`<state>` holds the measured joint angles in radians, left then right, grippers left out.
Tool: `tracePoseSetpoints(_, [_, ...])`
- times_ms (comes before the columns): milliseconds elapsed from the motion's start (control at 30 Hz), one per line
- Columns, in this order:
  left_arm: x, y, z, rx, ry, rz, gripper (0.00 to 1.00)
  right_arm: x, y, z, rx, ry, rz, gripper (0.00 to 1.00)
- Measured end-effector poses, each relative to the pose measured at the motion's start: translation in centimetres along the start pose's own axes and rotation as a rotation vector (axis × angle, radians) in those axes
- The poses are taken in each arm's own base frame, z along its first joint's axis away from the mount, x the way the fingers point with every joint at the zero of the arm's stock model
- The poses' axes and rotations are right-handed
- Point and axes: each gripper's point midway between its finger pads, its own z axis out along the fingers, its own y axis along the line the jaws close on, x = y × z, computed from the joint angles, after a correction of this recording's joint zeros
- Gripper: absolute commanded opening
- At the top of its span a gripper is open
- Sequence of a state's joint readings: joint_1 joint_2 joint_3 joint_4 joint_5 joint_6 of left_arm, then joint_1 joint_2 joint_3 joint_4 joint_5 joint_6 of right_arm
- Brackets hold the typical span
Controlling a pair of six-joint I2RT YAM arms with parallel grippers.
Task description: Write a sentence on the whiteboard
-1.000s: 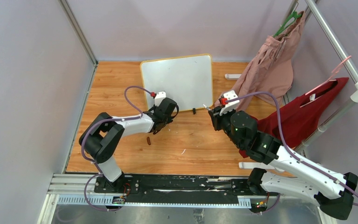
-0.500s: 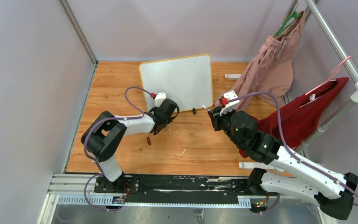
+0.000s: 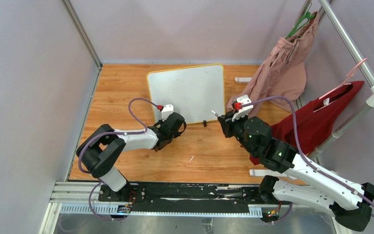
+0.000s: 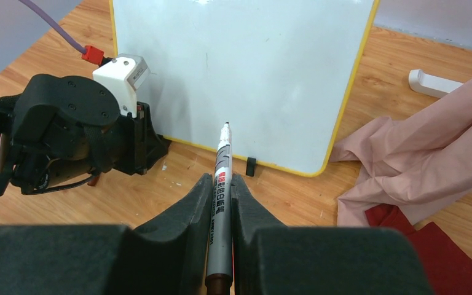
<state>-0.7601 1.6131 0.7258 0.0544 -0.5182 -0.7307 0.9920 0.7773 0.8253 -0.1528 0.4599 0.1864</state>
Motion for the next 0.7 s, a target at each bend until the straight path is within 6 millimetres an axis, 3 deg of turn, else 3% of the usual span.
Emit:
tracePoseSetpoints(400, [2.1, -0.8, -2.1, 0.055, 0.03, 0.0, 0.0, 0.4, 0.1, -0.4, -0.013, 0.018, 0.031, 0.0])
tracePoseSetpoints(700, [2.1, -0.7, -2.2, 0.032, 0.021, -0.068, 0.0, 0.5, 0.3, -0.5, -0.016, 0.022, 0.045, 0.0])
